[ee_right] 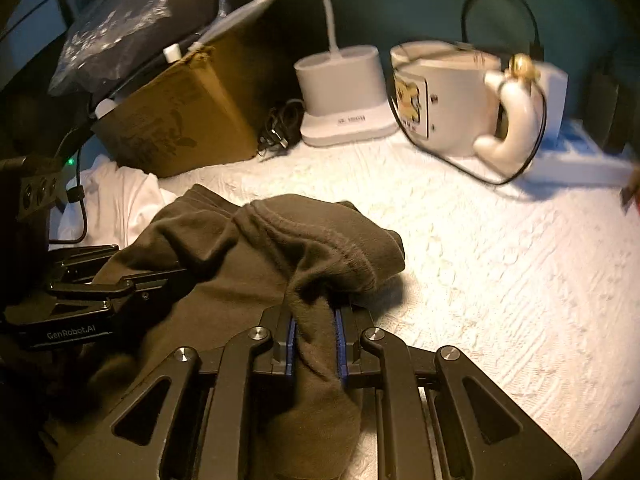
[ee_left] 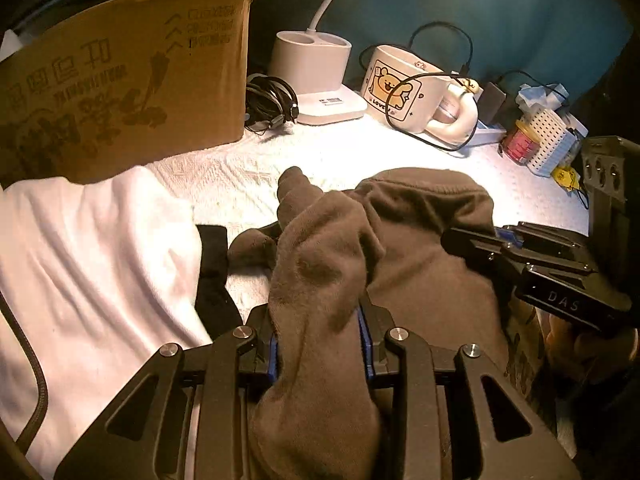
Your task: Fold small clothes
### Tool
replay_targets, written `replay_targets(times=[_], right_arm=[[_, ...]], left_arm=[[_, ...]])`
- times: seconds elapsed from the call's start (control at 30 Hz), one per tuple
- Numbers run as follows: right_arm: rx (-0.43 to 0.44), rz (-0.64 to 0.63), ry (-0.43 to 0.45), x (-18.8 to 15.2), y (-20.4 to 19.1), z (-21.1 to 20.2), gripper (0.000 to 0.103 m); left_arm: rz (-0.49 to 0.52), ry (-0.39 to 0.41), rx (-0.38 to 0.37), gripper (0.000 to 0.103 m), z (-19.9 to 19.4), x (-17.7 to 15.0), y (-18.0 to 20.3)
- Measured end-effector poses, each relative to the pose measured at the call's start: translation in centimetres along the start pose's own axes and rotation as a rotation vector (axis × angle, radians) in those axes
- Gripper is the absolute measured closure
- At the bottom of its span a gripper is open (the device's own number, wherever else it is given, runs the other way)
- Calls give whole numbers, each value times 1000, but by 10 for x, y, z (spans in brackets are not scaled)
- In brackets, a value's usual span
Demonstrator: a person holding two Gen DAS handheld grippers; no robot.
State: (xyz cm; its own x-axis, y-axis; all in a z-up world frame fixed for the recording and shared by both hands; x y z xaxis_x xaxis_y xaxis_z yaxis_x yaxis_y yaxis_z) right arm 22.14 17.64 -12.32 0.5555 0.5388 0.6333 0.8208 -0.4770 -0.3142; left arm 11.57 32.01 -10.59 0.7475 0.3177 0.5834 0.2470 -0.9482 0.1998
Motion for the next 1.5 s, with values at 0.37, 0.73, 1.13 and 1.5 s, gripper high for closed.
replay_targets(times=[0.37, 0.73, 1.13, 1.5], right_arm=[[-53, 59, 44, 10, 21, -8, 55], [-183, 111, 67, 14, 39, -27, 53], [-209, 96, 88, 5, 17, -48, 53], [-210, 65, 40, -26, -6, -60, 53]], left_arm=[[-26, 7, 9, 71, 5, 14, -9], [-9, 98, 130, 71, -14, 22, -11], [-32, 166, 132, 71, -60, 7, -4], [-46, 160, 117, 71, -80, -24, 4]])
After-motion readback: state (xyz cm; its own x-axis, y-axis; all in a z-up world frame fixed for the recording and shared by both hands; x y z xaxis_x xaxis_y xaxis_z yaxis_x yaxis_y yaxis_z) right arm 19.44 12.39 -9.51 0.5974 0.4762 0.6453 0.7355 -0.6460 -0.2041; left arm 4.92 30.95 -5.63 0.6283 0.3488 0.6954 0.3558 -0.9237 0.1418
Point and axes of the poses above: each gripper's, at about its wrist camera, not at the fingertips, and z roughly the way its jaws point, y to its right, x to its top, the point moved 1 cm from there along z, roughly the way its jaws point
